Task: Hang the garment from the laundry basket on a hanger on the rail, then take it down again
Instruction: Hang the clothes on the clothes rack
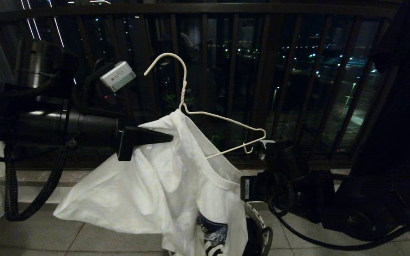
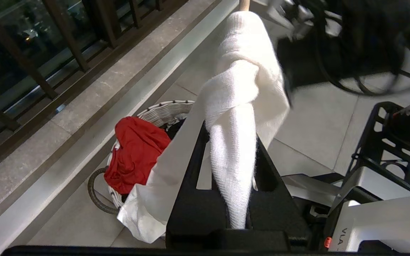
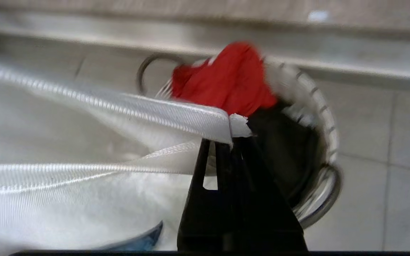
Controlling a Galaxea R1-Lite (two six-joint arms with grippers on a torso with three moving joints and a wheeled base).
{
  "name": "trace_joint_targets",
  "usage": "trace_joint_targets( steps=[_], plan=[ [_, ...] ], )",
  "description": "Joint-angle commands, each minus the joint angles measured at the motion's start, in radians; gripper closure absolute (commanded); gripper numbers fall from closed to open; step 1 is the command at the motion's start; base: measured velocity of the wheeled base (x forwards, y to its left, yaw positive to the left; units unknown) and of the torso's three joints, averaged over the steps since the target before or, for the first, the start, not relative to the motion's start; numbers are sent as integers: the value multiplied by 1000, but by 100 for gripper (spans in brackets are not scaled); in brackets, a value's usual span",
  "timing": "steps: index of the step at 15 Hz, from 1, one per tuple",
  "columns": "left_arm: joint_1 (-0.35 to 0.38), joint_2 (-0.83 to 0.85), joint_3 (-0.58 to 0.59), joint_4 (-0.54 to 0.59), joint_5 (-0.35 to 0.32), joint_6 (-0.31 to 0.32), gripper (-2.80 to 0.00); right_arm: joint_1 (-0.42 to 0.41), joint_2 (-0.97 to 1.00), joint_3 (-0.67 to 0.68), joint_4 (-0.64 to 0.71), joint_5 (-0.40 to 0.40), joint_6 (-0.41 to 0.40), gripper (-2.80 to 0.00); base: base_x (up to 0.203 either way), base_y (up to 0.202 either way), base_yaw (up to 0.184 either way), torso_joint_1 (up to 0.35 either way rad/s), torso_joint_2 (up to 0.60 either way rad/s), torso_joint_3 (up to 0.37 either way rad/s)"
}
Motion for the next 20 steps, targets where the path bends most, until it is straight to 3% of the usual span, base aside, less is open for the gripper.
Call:
trace_joint_targets(
  steps=[1,20],
  plan=[
    [0,-11,2,0,-9,2,0,-36,8,-21,-16,-1,-19,0,0,0,0,0,0,0],
    [11,3,14,-1,-11,9,0,-228,41,-181,-11,10,-139,0,0,0,0,0,0,0]
  ],
)
